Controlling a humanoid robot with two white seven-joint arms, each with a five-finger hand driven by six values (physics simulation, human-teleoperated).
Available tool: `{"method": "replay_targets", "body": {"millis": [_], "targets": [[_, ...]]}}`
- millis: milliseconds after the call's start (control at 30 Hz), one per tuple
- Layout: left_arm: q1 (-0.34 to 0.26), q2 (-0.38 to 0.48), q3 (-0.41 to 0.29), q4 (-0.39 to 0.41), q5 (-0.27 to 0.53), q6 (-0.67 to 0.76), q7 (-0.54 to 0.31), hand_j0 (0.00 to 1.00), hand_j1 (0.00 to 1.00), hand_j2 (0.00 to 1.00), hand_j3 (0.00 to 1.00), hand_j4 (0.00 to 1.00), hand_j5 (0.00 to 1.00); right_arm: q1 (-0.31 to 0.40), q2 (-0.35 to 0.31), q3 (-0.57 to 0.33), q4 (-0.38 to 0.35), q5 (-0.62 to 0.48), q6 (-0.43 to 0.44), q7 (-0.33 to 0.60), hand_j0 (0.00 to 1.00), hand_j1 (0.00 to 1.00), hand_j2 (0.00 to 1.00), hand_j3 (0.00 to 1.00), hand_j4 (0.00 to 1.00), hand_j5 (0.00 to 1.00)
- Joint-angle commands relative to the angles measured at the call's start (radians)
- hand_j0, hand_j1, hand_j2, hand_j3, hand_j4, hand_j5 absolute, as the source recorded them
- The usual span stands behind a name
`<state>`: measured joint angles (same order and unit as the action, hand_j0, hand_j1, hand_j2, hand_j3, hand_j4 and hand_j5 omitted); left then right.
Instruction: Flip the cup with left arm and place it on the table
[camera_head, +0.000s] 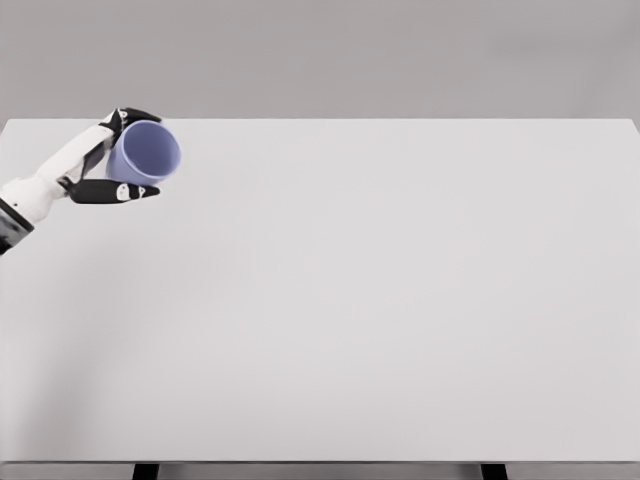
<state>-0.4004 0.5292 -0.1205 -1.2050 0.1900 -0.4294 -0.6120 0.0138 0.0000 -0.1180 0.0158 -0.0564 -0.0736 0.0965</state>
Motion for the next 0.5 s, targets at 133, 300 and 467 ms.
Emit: {"method": "replay_targets", "body": {"millis": [133,300,467], "targets": [[0.023,-0.058,-0.001,0.123,0.217,-0.094,0.001,0.39,0.39,0.39,0.39,0.39,0.39,0.000,0.000,0.000,0.001,0.001,0.000,0.000,1.00,1.00,1.00,1.00,1.00,1.00],[0.025,-0.114,-0.004,0.211,0.319,-0.106,0.001,0.39,0.39,0.39,0.39,0.39,0.39,0.000,0.000,0.000,0.000,0.000,0.000,0.000,1.00,1.00,1.00,1.00,1.00,1.00],[0.021,-0.152,0.004,0.301,0.433,-0.091,0.001,0.40,0.40,0.40,0.40,0.40,0.40,0.000,0.000,0.000,0.000,0.000,0.000,0.000,1.00,1.00,1.00,1.00,1.00,1.00]]}}
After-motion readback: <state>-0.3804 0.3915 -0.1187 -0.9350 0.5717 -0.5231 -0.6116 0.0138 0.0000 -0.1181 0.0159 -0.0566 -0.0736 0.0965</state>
